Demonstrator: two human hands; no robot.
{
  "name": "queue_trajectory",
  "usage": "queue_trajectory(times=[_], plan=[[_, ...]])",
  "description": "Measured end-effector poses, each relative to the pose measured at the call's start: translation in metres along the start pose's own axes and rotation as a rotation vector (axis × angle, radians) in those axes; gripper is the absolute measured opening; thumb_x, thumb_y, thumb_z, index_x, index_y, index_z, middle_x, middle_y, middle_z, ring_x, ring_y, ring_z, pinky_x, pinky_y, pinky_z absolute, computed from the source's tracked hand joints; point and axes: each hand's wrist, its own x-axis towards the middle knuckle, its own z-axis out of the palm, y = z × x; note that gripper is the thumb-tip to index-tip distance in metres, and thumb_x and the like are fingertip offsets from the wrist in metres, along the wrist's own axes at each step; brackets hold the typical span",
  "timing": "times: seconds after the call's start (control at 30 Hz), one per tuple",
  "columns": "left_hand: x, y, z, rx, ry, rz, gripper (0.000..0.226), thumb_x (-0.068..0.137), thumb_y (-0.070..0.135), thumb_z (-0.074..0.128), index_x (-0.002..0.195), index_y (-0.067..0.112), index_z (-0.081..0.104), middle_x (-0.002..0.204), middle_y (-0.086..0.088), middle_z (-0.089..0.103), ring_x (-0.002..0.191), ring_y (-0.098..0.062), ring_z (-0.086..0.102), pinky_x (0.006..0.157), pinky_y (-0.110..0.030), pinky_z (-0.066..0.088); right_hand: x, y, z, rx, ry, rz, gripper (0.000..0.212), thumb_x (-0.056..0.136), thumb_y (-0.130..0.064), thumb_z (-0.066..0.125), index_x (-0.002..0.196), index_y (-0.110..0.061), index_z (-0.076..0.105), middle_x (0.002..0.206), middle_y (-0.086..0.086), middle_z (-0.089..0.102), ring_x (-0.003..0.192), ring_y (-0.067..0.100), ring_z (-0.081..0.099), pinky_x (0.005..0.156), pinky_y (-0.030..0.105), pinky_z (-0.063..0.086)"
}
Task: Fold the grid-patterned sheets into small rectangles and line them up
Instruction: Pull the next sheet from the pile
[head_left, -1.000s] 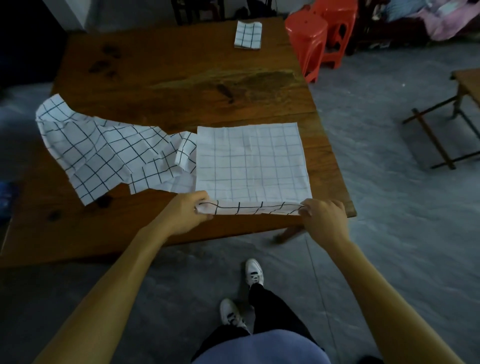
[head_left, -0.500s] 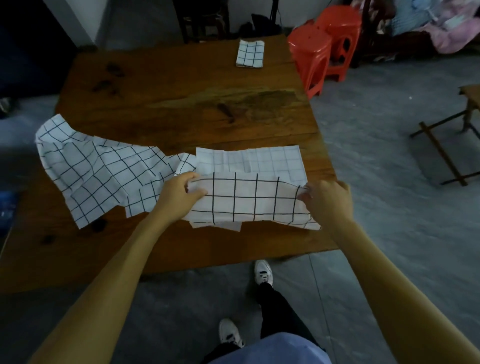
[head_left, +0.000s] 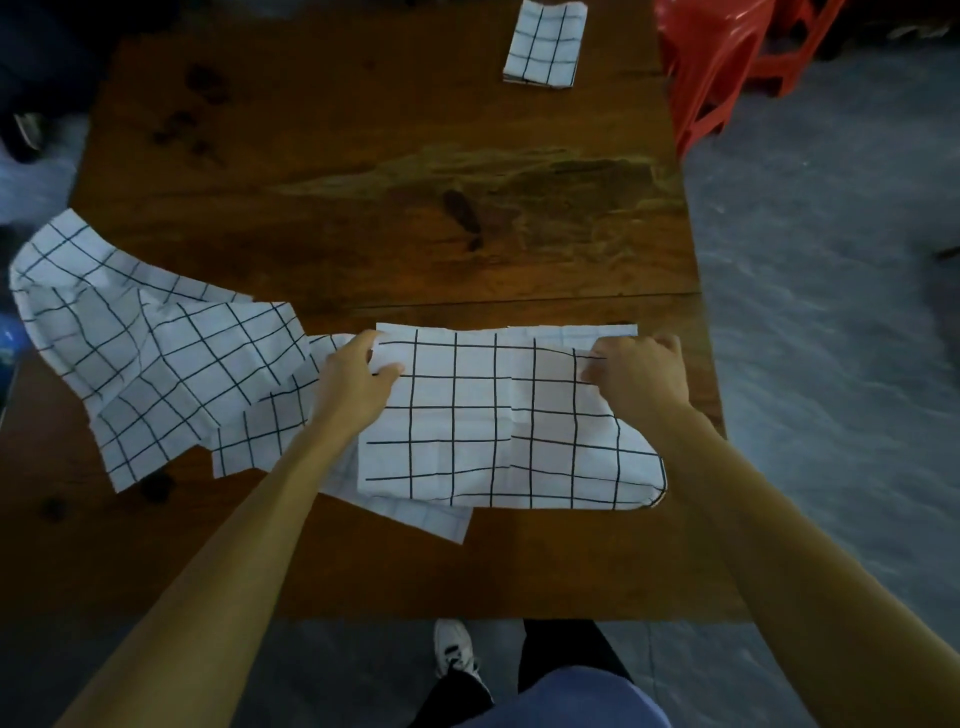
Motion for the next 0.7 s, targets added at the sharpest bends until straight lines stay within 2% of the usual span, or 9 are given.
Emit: queue_trajectory(times=[0.1,0.27,0.3,0.37,0.4,0.47,0.53,0.6,0.7], plan=[[0.007,-0.004,0.011,0.021,0.030,-0.037,0.041,0.091,0.023,0.062,0.130,0.016,0.050,0.110,-0.006,0.063,0.094,-0.019,0.061,0.080,-0.042,0.056,0.018,0.001,0.011,0.011,0.016,-0.036,0.013,0.095,-0.034,0.054,0.090,-0.026,0.063,0.076,-0.006,0.058,0.077,0.017,0.056,0.102,0.037,0.027],[0.013,-0.006,0.025,0.121,0.085,-0.037,0.044,0.093,0.022,0.060,0.134,0.012,0.047,0.105,-0.011,0.063,0.080,-0.020,0.059,0.060,-0.023,0.046,0.038,-0.001,0.022,0.011,0.000,-0.065,0.017,0.095,-0.036,0.054,0.094,-0.024,0.065,0.088,-0.001,0.066,0.096,0.022,0.060,0.109,0.043,0.024],[0.014,-0.003,0.026,0.127,0.106,-0.054,0.047,0.092,0.022,0.060,0.135,0.012,0.044,0.107,-0.013,0.062,0.086,-0.024,0.061,0.062,-0.024,0.046,0.039,0.000,0.025,0.010,0.003,-0.069,0.018,0.095,-0.036,0.054,0.097,-0.022,0.065,0.092,0.000,0.066,0.100,0.022,0.059,0.110,0.044,0.024],[0.013,0.003,0.028,0.163,0.209,-0.052,0.055,0.091,0.023,0.063,0.139,0.014,0.038,0.122,-0.014,0.056,0.108,-0.028,0.056,0.078,-0.032,0.050,0.041,0.001,0.029,0.032,0.040,-0.065,0.021,0.095,-0.036,0.055,0.107,-0.022,0.065,0.104,0.002,0.066,0.110,0.024,0.055,0.111,0.045,0.023],[0.010,0.005,0.028,0.200,0.268,-0.017,0.057,0.090,0.022,0.063,0.140,0.014,0.038,0.129,-0.014,0.051,0.116,-0.028,0.050,0.088,-0.037,0.048,0.042,0.001,0.031,0.060,0.067,-0.058,0.024,0.094,-0.035,0.056,0.113,-0.022,0.063,0.112,0.003,0.064,0.116,0.026,0.052,0.112,0.046,0.022],[-0.001,0.010,0.031,0.238,0.324,0.105,0.052,0.090,0.020,0.062,0.137,0.011,0.042,0.131,-0.014,0.049,0.121,-0.029,0.045,0.096,-0.041,0.044,0.039,0.000,0.034,0.112,0.111,-0.037,0.032,0.094,-0.035,0.057,0.124,-0.022,0.059,0.124,0.005,0.060,0.124,0.027,0.046,0.114,0.047,0.021],[-0.018,0.011,0.039,0.270,0.270,0.225,0.044,0.090,0.018,0.062,0.131,0.009,0.048,0.125,-0.014,0.054,0.118,-0.030,0.049,0.098,-0.044,0.044,0.033,-0.002,0.038,0.164,0.156,-0.018,0.038,0.093,-0.034,0.058,0.129,-0.022,0.055,0.130,0.007,0.055,0.128,0.028,0.042,0.115,0.049,0.020],[-0.037,0.010,0.052,0.291,0.183,0.318,0.038,0.091,0.018,0.060,0.127,0.008,0.053,0.121,-0.013,0.058,0.114,-0.029,0.052,0.098,-0.040,0.041,0.022,-0.003,0.043,0.209,0.229,-0.004,0.038,0.093,-0.033,0.059,0.128,-0.020,0.055,0.130,0.009,0.053,0.129,0.030,0.041,0.115,0.050,0.021],[-0.062,0.010,0.073,0.300,0.078,0.436,0.037,0.094,0.028,0.046,0.123,0.010,0.057,0.117,-0.011,0.061,0.110,-0.027,0.056,0.096,-0.038,0.042,-0.003,-0.001,0.048,0.275,0.306,0.028,0.034,0.093,-0.031,0.058,0.124,-0.016,0.058,0.126,0.010,0.056,0.125,0.030,0.047,0.112,0.050,0.028]])
